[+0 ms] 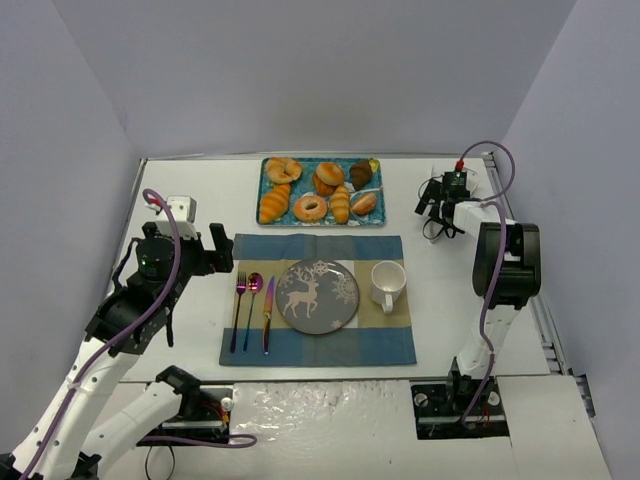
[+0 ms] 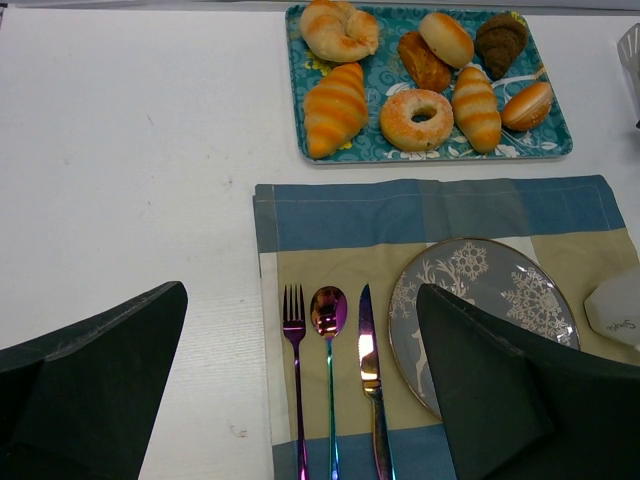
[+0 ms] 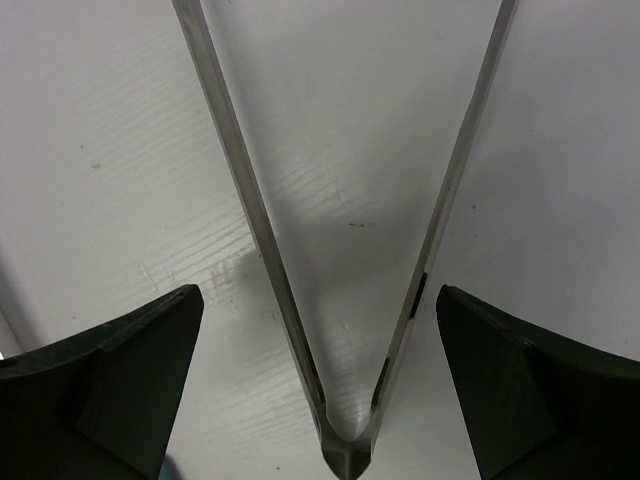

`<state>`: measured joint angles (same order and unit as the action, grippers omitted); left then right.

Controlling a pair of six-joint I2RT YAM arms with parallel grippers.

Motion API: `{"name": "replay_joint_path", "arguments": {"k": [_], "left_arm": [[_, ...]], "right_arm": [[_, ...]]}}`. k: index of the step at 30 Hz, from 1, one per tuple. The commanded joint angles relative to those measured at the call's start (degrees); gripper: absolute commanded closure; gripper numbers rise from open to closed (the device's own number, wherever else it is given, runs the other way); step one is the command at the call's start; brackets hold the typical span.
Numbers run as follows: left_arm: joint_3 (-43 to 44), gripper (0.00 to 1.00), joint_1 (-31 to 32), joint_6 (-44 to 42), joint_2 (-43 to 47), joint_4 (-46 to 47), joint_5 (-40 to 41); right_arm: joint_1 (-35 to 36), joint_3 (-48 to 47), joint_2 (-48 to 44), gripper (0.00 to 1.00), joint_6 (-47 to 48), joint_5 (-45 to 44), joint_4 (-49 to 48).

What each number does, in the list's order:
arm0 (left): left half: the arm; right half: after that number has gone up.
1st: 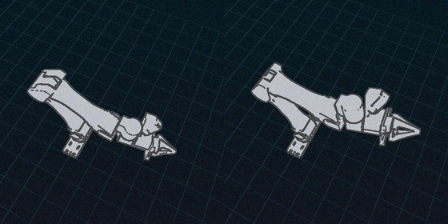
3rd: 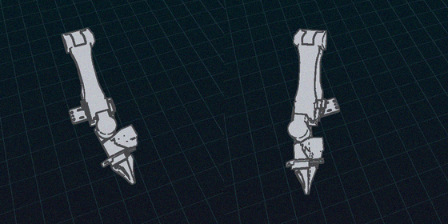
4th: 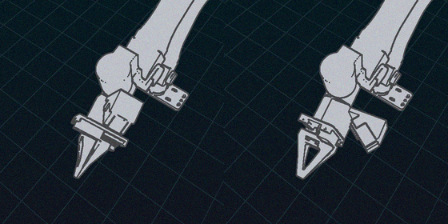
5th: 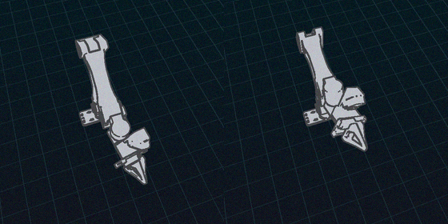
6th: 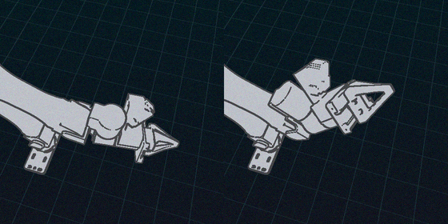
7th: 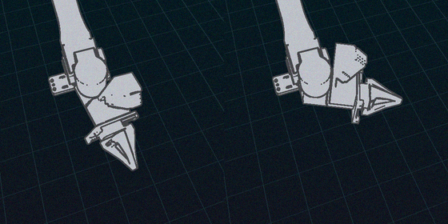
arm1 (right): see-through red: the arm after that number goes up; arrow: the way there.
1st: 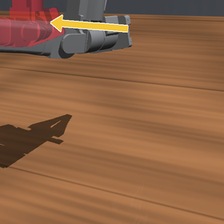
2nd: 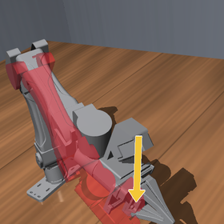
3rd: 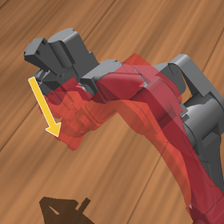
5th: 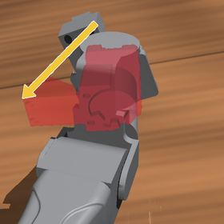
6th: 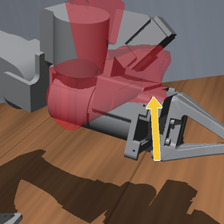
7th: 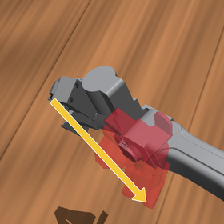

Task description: Place the bread

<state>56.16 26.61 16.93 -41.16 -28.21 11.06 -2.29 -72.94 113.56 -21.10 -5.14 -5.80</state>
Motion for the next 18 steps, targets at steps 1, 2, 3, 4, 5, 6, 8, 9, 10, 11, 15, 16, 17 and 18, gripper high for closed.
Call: {"name": "replay_joint_path", "arguments": {"k": [1, 2, 3, 4, 5, 6, 8, 9, 10, 11, 15, 16, 17, 18], "left_arm": [[1.7, 0.03, 0.2, -0.6, -0.7, 3.3, 1.2], [1.7, 0.03, 0.2, -0.6, -0.8, 3.3, 1.2], [1.8, 0.03, 0.2, -0.6, -0.9, 3.2, 1.2], [1.8, 0.03, 0.3, -0.6, -0.9, 3.2, 1.2], [1.8, 0.03, 0.2, -0.6, -1.0, 3.2, 1.3], [1.8, 0.03, 0.2, -0.6, -1.0, 3.2, 1.3], [1.9, 0.03, 0.3, -0.6, -1.0, 3.1, 1.4], [1.9, 0.03, 0.2, -0.5, -1.1, 3.0, 1.5], [1.9, 0.03, 0.2, -0.5, -1.3, 2.9, 1.6], [2.0, 0.03, 0.3, -0.5, -1.3, 2.8, 1.8], [2.0, 0.03, 0.2, -0.5, -1.4, 2.8, 1.9], [2.0, 0.03, 0.2, -0.5, -1.4, 2.7, 1.9], [1.9, 0.03, 0.2, -0.5, -1.4, 2.8, 2.0], [1.9, 0.03, 0.2, -0.5, -1.4, 2.8, 2.0]], "right_arm": [[-0.9, -2.9, 1.1, 0.0, -0.7, -1.6, -0.9], [-1.1, -2.9, 1.3, 0.0, -0.7, -1.6, -0.9], [-1.2, -2.9, 1.5, 0.01, -0.7, -1.7, -0.8], [-1.3, -2.9, 1.6, 0.01, -0.7, -1.7, -0.8], [-1.4, -2.9, 1.8, 0.01, -0.8, -1.9, -0.8], [-1.5, -2.9, 2.0, 0.01, -0.9, -2.1, -0.8], [-1.6, -3.1, 2.4, 0.01, -0.9, -2.3, -0.8], [-1.6, -3.2, 2.7, 0.02, -0.8, -2.3, -0.8], [-1.6, -3.4, 3.0, 0.02, -0.8, -2.2, -0.8], [-1.6, -3.5, 3.3, 0.03, -0.7, -2.2, -0.8], [-1.6, -4.2, 4.7, 0.06, -0.4, -1.5, -0.8], [-1.6, -4.4, 4.9, 0.07, -0.3, -1.4, -0.8], [-1.6, -4.6, 5.2, 0.08, -0.3, -1.3, -0.8], [-1.6, -4.7, 5.3, 0.09, -0.2, -1.6, -0.8]]}}
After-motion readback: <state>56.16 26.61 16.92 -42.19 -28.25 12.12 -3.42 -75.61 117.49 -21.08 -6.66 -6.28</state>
